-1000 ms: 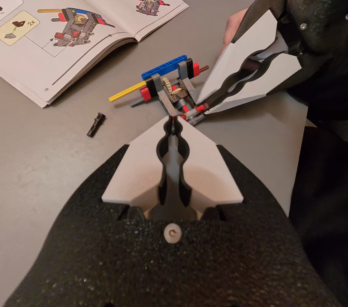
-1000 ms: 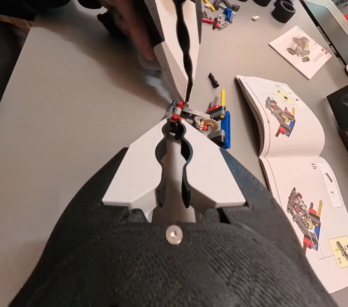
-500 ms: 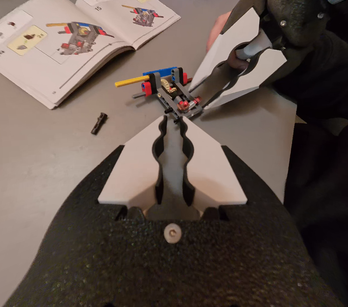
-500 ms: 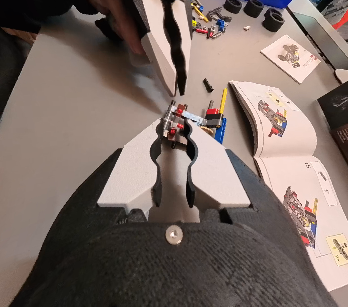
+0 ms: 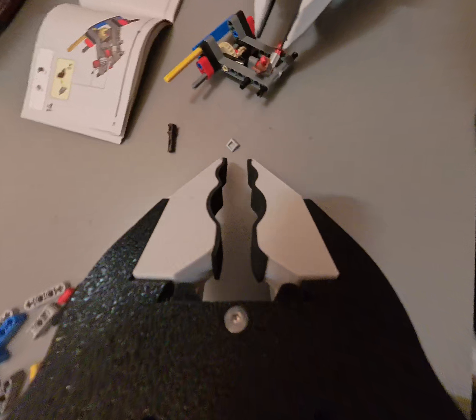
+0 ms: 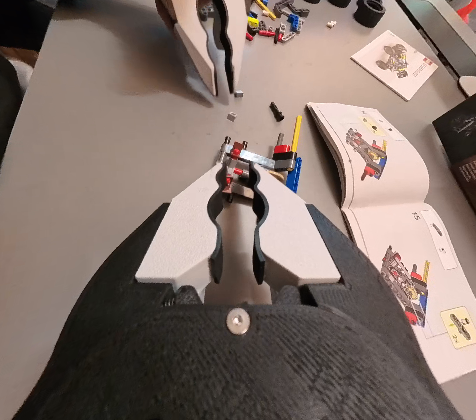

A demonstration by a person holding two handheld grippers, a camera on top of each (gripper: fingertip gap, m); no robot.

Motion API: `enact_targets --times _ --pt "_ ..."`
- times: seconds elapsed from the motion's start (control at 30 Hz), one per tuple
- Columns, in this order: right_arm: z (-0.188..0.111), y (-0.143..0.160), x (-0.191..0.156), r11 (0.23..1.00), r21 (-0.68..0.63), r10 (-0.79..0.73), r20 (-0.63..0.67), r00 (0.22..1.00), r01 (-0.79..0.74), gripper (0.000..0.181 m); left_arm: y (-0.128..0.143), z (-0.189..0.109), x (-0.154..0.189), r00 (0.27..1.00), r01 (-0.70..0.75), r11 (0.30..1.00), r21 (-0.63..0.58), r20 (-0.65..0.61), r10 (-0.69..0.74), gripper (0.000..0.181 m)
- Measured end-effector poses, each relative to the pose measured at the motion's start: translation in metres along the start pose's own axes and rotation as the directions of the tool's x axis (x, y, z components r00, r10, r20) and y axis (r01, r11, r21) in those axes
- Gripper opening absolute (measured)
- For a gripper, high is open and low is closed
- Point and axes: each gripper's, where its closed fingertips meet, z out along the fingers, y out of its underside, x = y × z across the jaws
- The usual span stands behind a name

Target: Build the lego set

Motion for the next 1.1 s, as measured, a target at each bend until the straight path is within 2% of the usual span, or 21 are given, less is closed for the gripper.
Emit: enact_targets --times 0.03,0.23,0.27,0.43,0.53,0.6,0.67,0.73,0.8,0.87,0.93,1.1 --pt "0.001 -0.001 -0.001 1.0 0.002 0.003 0.005 1.0 -0.003 0.014 0.001 0.005 0.001 1.0 -0.024 0.999 -0.023 -0.012 0.024 0.014" --pt "-0.001 -0.009 0.004 1.0 0.009 0.01 -0.033 0.999 -0.01 0.014 -0.004 0.019 -0.001 0.999 -0.021 0.997 -0.07 -0.051 0.018 0.012" --pt "-0.001 -0.01 0.003 1.0 0.009 0.011 -0.034 0.999 -0.01 0.013 -0.005 0.02 0.0 0.999 -0.021 0.998 -0.065 -0.048 0.018 0.007" --pt "0.0 -0.012 0.005 1.0 -0.011 0.0 -0.06 0.998 -0.001 0.013 -0.007 0.022 0.0 0.999 -0.016 0.999 -0.028 -0.032 0.015 0.007" --pt "0.0 -0.02 0.004 1.0 0.007 -0.005 -0.079 0.997 0.006 0.014 -0.013 0.017 0.004 1.0 -0.007 1.0 0.025 -0.026 0.007 0.007" --pt "-0.001 -0.03 0.002 0.997 0.042 -0.053 -0.109 0.993 0.058 0.015 -0.027 0.012 0.011 0.996 0.066 0.991 0.117 -0.071 -0.058 0.007" --pt "-0.001 -0.036 0.001 0.99 0.062 -0.114 -0.16 0.981 0.125 0.017 -0.046 0.004 0.016 0.977 0.191 0.954 0.231 -0.135 -0.163 0.007" --pt "0.0 -0.039 0.002 0.977 0.083 -0.174 -0.225 0.959 0.197 0.019 -0.066 -0.005 0.017 0.939 0.33 0.88 0.341 -0.216 -0.268 0.007" --pt "0.0 -0.042 0.005 0.963 0.101 -0.212 -0.29 0.933 0.25 0.021 -0.083 -0.014 0.023 0.888 0.438 0.796 0.417 -0.335 -0.313 0.007" --pt "-0.002 -0.051 0.005 0.943 0.141 -0.241 -0.342 0.909 0.303 0.02 -0.092 -0.017 0.025 0.846 0.514 0.73 0.449 -0.404 -0.347 0.007" --pt "-0.005 -0.058 0.003 0.923 0.173 -0.26 -0.372 0.891 0.342 0.02 -0.099 -0.018 0.034 0.81 0.559 0.696 0.45 -0.477 -0.342 0.007" --pt "-0.009 -0.063 -0.008 0.903 0.259 -0.262 -0.303 0.916 0.344 0.014 -0.106 -0.016 0.049 0.767 0.591 0.691 0.417 -0.557 -0.32 0.002"
